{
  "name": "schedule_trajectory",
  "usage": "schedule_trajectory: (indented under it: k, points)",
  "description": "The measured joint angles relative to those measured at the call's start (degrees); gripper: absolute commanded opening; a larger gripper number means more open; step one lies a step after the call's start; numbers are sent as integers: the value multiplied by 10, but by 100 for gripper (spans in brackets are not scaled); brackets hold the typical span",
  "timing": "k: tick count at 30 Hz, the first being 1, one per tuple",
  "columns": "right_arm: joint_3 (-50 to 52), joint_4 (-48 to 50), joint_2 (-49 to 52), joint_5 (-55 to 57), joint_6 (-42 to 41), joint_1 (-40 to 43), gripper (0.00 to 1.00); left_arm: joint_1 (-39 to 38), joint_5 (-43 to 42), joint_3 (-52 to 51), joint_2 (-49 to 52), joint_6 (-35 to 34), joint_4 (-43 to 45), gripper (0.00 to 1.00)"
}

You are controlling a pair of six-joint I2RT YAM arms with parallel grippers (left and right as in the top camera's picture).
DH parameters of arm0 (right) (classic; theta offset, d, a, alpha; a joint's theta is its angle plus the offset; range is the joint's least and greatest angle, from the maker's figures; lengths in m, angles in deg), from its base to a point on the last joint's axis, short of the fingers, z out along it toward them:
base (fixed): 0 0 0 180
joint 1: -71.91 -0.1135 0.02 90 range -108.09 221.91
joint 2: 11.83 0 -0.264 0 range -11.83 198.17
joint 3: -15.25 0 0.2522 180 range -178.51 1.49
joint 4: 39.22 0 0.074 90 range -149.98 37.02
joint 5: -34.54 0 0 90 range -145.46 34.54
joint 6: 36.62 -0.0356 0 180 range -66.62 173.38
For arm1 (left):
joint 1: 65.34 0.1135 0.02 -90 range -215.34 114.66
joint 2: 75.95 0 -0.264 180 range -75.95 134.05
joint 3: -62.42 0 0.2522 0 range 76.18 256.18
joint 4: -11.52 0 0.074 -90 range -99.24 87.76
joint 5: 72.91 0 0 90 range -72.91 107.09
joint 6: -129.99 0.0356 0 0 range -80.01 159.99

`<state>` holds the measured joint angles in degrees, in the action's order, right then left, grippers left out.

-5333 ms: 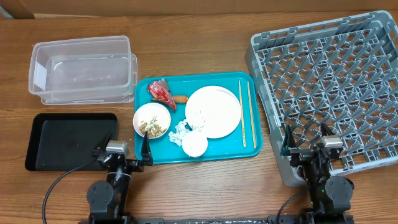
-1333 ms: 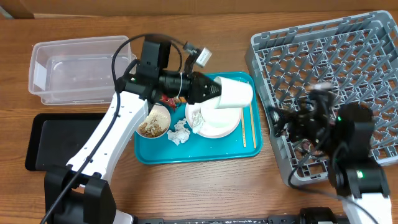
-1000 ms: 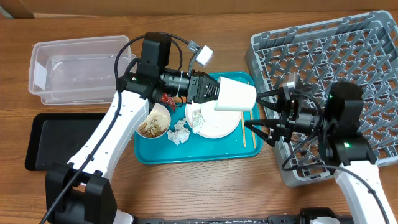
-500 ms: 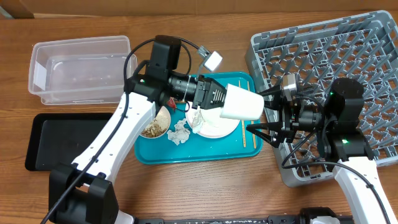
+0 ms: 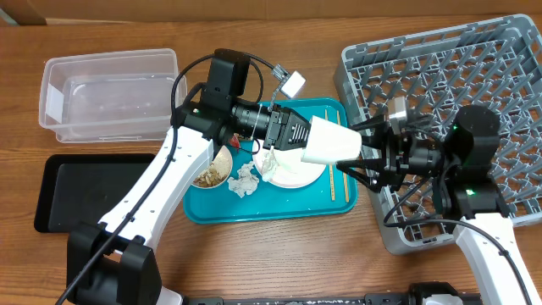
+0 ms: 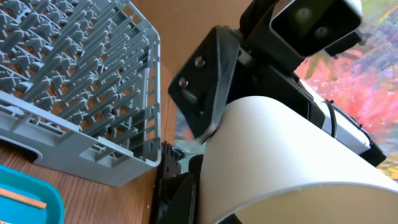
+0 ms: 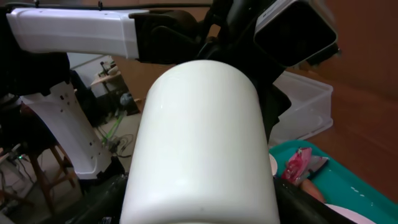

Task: Sort waste into correct bins and load items into the dishwasher
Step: 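Pass the white cup from the left gripper to the right gripper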

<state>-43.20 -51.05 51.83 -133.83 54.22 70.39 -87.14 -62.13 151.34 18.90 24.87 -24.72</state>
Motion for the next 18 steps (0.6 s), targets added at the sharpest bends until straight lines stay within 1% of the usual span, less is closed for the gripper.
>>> schedule_trajectory:
  k: [2,3,5,7,8,9,10,11,12,13,15,18]
  points:
    - [0,17,0,3,-14,0,68,0,-1,0,0,0,0,4]
    - [0,20,0,3,-19,0,64,0,-3,0,0,0,0,4]
    - [0,24,0,5,-29,0,61,0,-3,0,0,0,0,4]
    - [0,23,0,6,-36,0,55,0,-3,0,0,0,0,4]
    - [0,23,1,6,-38,0,54,0,-3,0,0,0,0,8]
    - [0,23,1,6,-39,0,54,0,-3,0,0,0,0,23]
    - [0,22,1,6,-39,0,49,0,-3,0,0,0,0,46]
    - [0,21,1,4,-40,0,45,0,-1,0,0,0,1,60]
    - [0,19,0,2,-41,0,41,0,-1,0,0,0,0,63]
    - [0,16,0,1,-41,0,40,0,-1,0,0,1,1,66]
    - [0,6,0,0,-41,0,36,0,-1,0,0,7,2,77]
    - [0,-20,0,21,-51,0,34,0,6,0,0,21,-11,85]
